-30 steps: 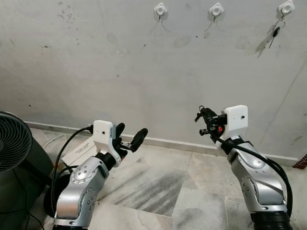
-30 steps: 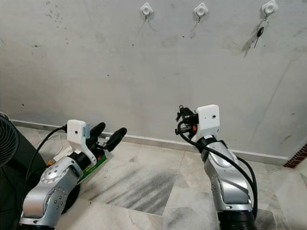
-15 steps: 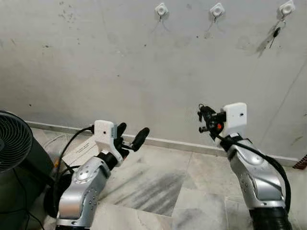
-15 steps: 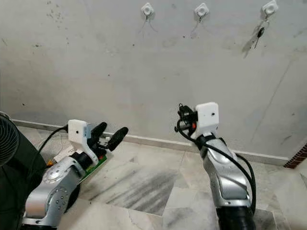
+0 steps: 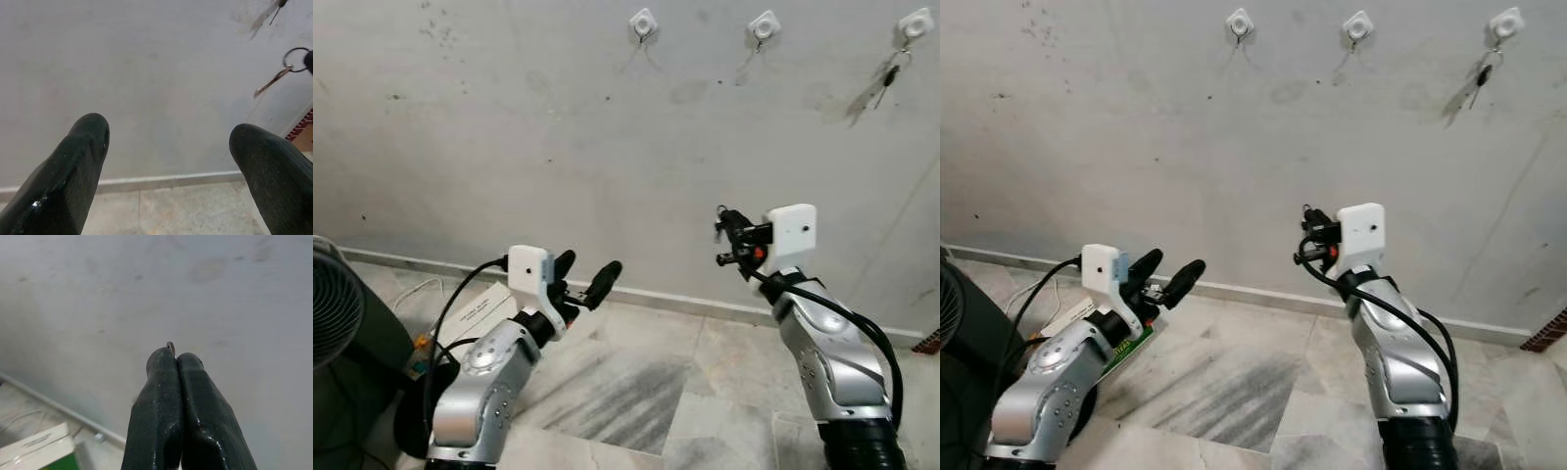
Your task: Hang keys on a hook
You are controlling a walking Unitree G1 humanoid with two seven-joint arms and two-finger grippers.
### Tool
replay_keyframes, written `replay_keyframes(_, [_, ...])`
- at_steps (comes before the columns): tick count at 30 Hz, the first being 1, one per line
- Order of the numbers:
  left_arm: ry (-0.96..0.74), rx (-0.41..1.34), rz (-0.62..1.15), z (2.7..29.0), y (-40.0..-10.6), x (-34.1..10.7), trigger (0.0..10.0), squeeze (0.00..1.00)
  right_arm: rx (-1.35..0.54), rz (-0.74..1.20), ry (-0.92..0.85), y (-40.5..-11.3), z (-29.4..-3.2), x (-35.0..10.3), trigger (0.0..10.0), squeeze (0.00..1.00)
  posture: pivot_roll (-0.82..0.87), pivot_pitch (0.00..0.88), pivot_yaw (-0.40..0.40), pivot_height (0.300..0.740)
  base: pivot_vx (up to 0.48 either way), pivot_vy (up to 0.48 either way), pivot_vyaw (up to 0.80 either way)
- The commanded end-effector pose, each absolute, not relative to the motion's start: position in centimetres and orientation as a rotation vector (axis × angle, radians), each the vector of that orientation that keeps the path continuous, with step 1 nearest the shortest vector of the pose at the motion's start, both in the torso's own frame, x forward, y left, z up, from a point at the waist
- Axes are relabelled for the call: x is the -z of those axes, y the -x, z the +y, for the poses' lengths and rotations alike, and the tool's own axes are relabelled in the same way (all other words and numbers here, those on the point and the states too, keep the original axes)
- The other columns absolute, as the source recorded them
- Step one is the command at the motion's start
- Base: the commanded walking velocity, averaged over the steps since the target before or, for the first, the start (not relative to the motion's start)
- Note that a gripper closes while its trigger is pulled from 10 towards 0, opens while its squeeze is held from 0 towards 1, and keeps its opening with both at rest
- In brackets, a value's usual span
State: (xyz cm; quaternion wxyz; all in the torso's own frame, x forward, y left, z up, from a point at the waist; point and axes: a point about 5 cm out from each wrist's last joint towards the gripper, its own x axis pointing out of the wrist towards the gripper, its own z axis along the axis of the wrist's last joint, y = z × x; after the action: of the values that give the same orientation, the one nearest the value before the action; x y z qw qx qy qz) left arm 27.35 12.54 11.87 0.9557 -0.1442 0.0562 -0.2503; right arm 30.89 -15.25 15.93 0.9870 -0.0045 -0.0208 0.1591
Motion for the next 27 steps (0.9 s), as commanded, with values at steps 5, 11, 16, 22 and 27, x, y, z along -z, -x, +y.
replay_keyframes(5, [0.290, 0.529, 0.109, 12.17, -27.34, -11.97, 10.0, 0.00, -0.306, -0.055, 0.015, -31.04, -15.70, -16.22, 10.0, 0.00, -0.03, 0.000, 0.100, 0.740, 0.431, 0.000, -0.74])
replay_keyframes(11, [0.289, 0.532, 0.111, 12.08, -27.29, -11.90, 10.0, 0.00, -0.305, -0.053, 0.016, -31.01, -15.76, -16.16, 10.0, 0.00, -0.03, 0.000, 0.100, 0.740, 0.430, 0.000, -0.59])
replay_keyframes(16, [0.284, 0.530, 0.113, 12.07, -27.26, -11.84, 10.0, 0.00, -0.312, -0.055, 0.021, -31.04, -15.78, -16.14, 10.0, 0.00, -0.03, 0.000, 0.098, 0.740, 0.430, 0.000, 0.00])
replay_keyframes(22, [0.273, 0.520, 0.115, 12.15, -27.32, -11.78, 10.0, 0.00, -0.360, -0.078, 0.047, -30.96, -15.33, -16.42, 10.0, 0.00, -0.03, 0.000, 0.098, 0.740, 0.383, 0.000, 0.00])
replay_keyframes(27, [0.276, 0.523, 0.114, 12.10, -27.29, -11.77, 10.0, 0.00, -0.384, -0.080, 0.047, -30.84, -14.96, -16.42, 10.0, 0.00, -0.03, 0.000, 0.097, 0.740, 0.337, 0.194, 0.59])
